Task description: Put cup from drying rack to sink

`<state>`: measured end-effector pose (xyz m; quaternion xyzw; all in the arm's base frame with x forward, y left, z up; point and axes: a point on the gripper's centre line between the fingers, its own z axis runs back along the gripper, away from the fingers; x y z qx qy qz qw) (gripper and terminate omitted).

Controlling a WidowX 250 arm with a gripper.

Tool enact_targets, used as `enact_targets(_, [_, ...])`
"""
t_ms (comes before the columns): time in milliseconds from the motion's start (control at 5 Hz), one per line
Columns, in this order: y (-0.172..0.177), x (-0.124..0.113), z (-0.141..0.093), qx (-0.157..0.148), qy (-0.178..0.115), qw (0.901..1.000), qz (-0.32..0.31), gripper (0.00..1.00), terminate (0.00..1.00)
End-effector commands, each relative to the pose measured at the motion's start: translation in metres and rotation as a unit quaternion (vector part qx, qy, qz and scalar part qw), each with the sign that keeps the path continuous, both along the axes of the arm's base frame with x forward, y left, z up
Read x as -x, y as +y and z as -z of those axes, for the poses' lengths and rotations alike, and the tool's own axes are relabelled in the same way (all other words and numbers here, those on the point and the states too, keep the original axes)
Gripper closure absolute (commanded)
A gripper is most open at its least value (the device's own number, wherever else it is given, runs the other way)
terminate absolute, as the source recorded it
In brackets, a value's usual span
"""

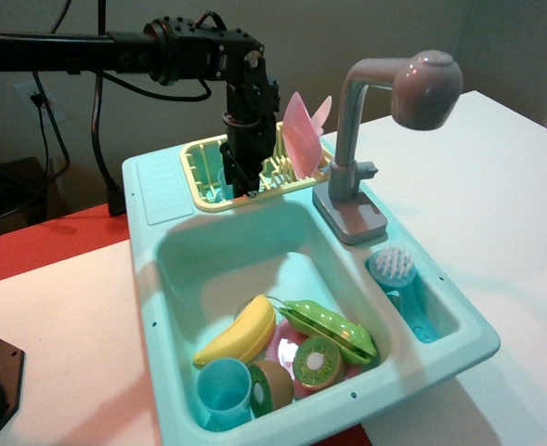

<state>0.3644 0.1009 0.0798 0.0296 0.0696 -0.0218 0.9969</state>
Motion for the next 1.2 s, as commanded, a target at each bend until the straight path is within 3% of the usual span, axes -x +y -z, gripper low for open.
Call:
enact_targets(0, [-0.002,0.001,-0.013,-0.004,-0.025,0.9997,0.002,1.00,0.00])
enact_targets(400, [-0.002,0.004,-0.018,0.001,-0.033,0.9995,-0.003,1.00,0.00])
enact_targets(600, [0.003,0.008,-0.035,-0.016,-0.037,0.9992,-0.001,1.00,0.00])
enact_targets(1000, [-0.002,0.003,-0.101,-0.020,-0.114,0.9932,0.006,1.00,0.00])
